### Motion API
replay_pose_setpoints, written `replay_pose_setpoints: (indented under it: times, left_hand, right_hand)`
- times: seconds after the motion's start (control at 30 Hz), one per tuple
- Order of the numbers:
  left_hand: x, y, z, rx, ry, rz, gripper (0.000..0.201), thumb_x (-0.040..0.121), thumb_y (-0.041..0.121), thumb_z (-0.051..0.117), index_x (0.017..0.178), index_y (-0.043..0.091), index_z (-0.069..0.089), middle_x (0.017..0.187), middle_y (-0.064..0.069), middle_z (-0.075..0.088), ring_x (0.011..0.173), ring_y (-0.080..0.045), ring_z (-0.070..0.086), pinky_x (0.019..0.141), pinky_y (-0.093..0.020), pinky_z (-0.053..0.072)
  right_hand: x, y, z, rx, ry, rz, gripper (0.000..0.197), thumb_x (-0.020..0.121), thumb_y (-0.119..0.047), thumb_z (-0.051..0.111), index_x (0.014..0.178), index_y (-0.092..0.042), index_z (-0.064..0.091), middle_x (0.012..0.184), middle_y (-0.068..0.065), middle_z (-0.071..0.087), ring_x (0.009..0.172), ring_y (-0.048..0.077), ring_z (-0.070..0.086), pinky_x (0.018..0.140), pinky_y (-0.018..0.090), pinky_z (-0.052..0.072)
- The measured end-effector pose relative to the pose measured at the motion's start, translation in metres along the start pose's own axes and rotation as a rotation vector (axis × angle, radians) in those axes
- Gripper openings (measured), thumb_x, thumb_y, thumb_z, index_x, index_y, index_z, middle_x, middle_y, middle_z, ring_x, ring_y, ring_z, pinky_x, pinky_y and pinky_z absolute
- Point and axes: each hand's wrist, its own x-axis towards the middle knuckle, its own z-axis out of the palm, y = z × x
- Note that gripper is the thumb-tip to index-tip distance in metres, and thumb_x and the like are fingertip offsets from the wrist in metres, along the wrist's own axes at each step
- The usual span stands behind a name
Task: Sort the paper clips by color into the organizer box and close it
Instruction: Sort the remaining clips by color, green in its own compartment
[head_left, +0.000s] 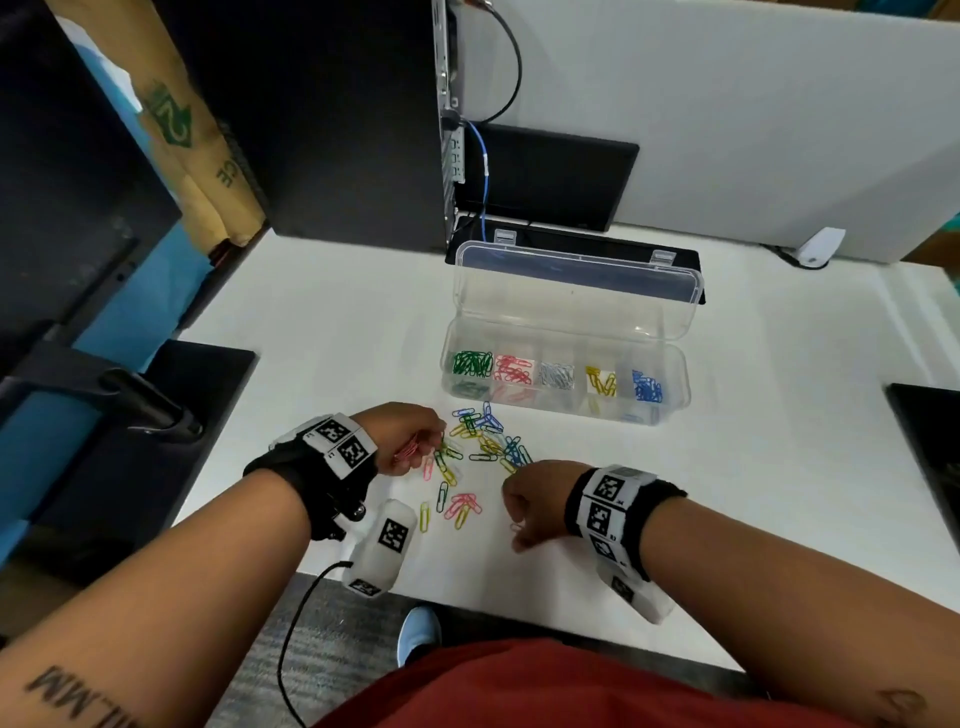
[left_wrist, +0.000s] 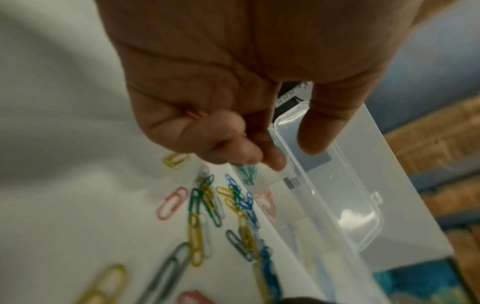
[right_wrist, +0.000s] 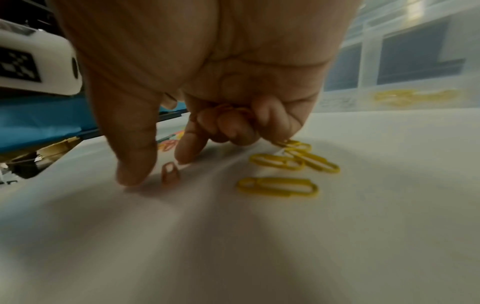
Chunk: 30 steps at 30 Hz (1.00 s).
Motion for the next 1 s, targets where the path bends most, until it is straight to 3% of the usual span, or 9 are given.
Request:
replay_pose_setpoints:
  times: [0.13, 0.23, 0.37, 0.5, 0.6, 0.7, 0.83, 0.9, 1.0]
  left_hand:
    - [0.008, -0.011, -0.007, 0.692, 0.174, 0.191, 0.03, 0.086, 0.033, 0.063, 0.062, 0.022, 0.047, 0.062, 0.007, 0.044, 0.063, -0.013, 0.044, 0.05, -0.02, 0.031]
    - [0.009, -0.02, -0.01, 0.935, 0.235, 0.24, 0.03, 0.081, 0.037, 0.066, 0.064, 0.026, 0.045, 0.069, 0.012, 0.046, 0.08, -0.012, 0.048, 0.063, -0.023, 0.035]
    - [0.013, -0.028, -0.007, 1.008, 0.265, 0.261, 0.021, 0.08, 0.039, 0.066, 0.076, 0.025, 0.051, 0.077, 0.012, 0.05, 0.083, -0.011, 0.051, 0.061, -0.021, 0.036]
    - [0.015, -0.025, -0.002, 0.993, 0.265, 0.266, 0.019, 0.08, 0.036, 0.068, 0.077, 0.024, 0.053, 0.086, 0.008, 0.055, 0.083, -0.011, 0.051, 0.072, -0.02, 0.037]
    - [0.016, -0.022, 0.002, 0.988, 0.235, 0.244, 0.025, 0.08, 0.031, 0.069, 0.066, 0.026, 0.048, 0.078, 0.008, 0.054, 0.082, -0.012, 0.052, 0.072, -0.02, 0.038]
    - [0.019, -0.021, 0.005, 0.993, 0.214, 0.232, 0.029, 0.081, 0.022, 0.065, 0.06, 0.024, 0.046, 0.067, 0.01, 0.051, 0.081, -0.013, 0.053, 0.071, -0.019, 0.039]
    - [0.019, -0.023, 0.006, 1.012, 0.186, 0.222, 0.025, 0.081, 0.02, 0.066, 0.063, 0.025, 0.048, 0.079, 0.005, 0.056, 0.082, -0.013, 0.053, 0.069, -0.021, 0.04]
    - [0.018, -0.025, 0.006, 1.004, 0.213, 0.246, 0.028, 0.079, 0.021, 0.067, 0.064, 0.026, 0.043, 0.075, 0.008, 0.05, 0.082, -0.014, 0.051, 0.065, -0.021, 0.038]
    - [0.016, -0.026, 0.004, 1.012, 0.262, 0.269, 0.032, 0.078, 0.022, 0.067, 0.065, 0.027, 0.038, 0.083, 0.006, 0.05, 0.085, -0.016, 0.051, 0.071, -0.022, 0.038]
  right_hand:
    - [0.002, -0.006, 0.0, -0.071, -0.022, -0.014, 0.015, 0.083, -0.03, 0.064, 0.079, -0.024, 0.051, 0.099, 0.003, 0.061, 0.097, 0.021, 0.058, 0.074, 0.026, 0.042]
    - [0.002, -0.006, -0.002, -0.068, -0.025, -0.026, 0.014, 0.084, -0.024, 0.061, 0.075, -0.024, 0.051, 0.093, 0.001, 0.06, 0.088, 0.019, 0.055, 0.072, 0.025, 0.04]
    - [0.002, -0.002, -0.004, -0.069, -0.019, -0.028, 0.011, 0.082, -0.023, 0.063, 0.075, -0.022, 0.054, 0.087, -0.004, 0.055, 0.082, 0.015, 0.052, 0.068, 0.024, 0.04]
    - [-0.003, 0.001, -0.01, 0.025, 0.017, -0.004, 0.016, 0.081, -0.024, 0.064, 0.072, -0.021, 0.052, 0.085, -0.003, 0.054, 0.08, 0.015, 0.05, 0.063, 0.022, 0.038]
    - [-0.007, 0.008, -0.021, 0.234, 0.08, 0.032, 0.023, 0.081, -0.022, 0.064, 0.064, -0.021, 0.048, 0.076, -0.003, 0.052, 0.076, 0.016, 0.048, 0.064, 0.024, 0.037]
    - [-0.01, 0.013, -0.029, 0.444, 0.126, 0.068, 0.02, 0.082, -0.015, 0.062, 0.067, -0.021, 0.051, 0.073, -0.003, 0.056, 0.065, 0.012, 0.051, 0.062, 0.023, 0.042]
    - [-0.007, 0.014, -0.027, 0.824, 0.097, 0.064, 0.019, 0.085, 0.001, 0.055, 0.072, -0.011, 0.052, 0.081, 0.014, 0.065, 0.059, 0.018, 0.057, 0.06, 0.028, 0.052]
    - [-0.002, 0.013, -0.025, 0.91, 0.082, 0.076, 0.018, 0.087, 0.005, 0.051, 0.079, -0.011, 0.054, 0.078, 0.014, 0.063, 0.062, 0.021, 0.058, 0.064, 0.031, 0.053]
    - [0.005, 0.009, -0.021, 1.027, 0.026, 0.121, 0.026, 0.089, 0.009, 0.04, 0.08, -0.009, 0.057, 0.072, 0.012, 0.057, 0.063, 0.022, 0.056, 0.064, 0.032, 0.053]
